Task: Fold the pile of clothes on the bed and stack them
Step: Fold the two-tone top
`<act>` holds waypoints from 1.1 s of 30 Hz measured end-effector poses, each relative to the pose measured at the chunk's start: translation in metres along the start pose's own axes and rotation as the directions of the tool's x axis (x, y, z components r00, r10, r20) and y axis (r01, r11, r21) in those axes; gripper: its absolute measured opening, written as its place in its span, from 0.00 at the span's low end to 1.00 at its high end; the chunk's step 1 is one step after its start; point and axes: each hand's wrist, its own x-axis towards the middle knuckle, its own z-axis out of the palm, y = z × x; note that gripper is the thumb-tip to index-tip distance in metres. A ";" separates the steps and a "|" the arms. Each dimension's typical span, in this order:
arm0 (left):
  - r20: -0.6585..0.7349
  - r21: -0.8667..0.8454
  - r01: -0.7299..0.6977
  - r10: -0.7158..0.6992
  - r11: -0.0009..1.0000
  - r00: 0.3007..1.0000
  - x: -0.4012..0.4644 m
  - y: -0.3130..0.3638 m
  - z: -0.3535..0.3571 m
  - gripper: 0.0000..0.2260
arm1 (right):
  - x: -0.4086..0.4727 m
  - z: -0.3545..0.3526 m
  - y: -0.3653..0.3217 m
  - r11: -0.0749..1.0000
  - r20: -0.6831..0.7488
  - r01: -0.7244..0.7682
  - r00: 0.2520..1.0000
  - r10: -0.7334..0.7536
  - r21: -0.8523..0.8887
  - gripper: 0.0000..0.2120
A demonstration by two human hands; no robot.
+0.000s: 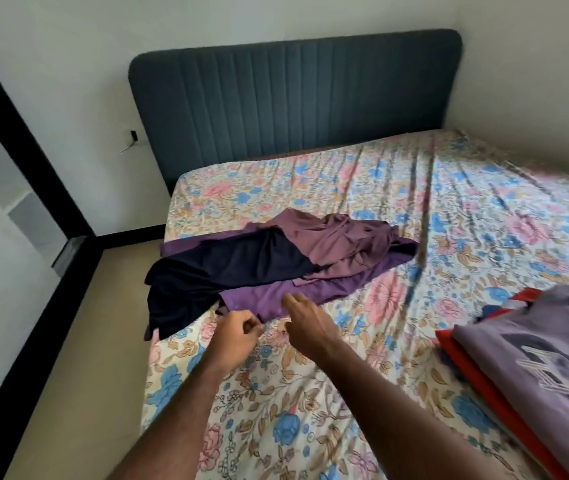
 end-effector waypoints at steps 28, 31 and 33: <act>-0.050 0.469 -0.221 0.275 0.855 0.960 0.022 -0.009 0.006 0.30 | -0.057 -0.007 0.015 0.940 -0.460 0.186 0.887 -0.037 0.285 0.04; -0.068 0.531 -0.275 0.363 0.802 0.929 0.005 -0.018 0.002 0.23 | -0.127 0.003 0.022 0.892 -0.451 0.196 0.893 0.009 0.407 0.06; -0.030 0.498 -0.310 0.373 0.810 0.927 -0.011 -0.023 -0.009 0.19 | -0.153 0.005 0.033 0.834 -0.394 0.139 0.914 0.099 0.534 0.09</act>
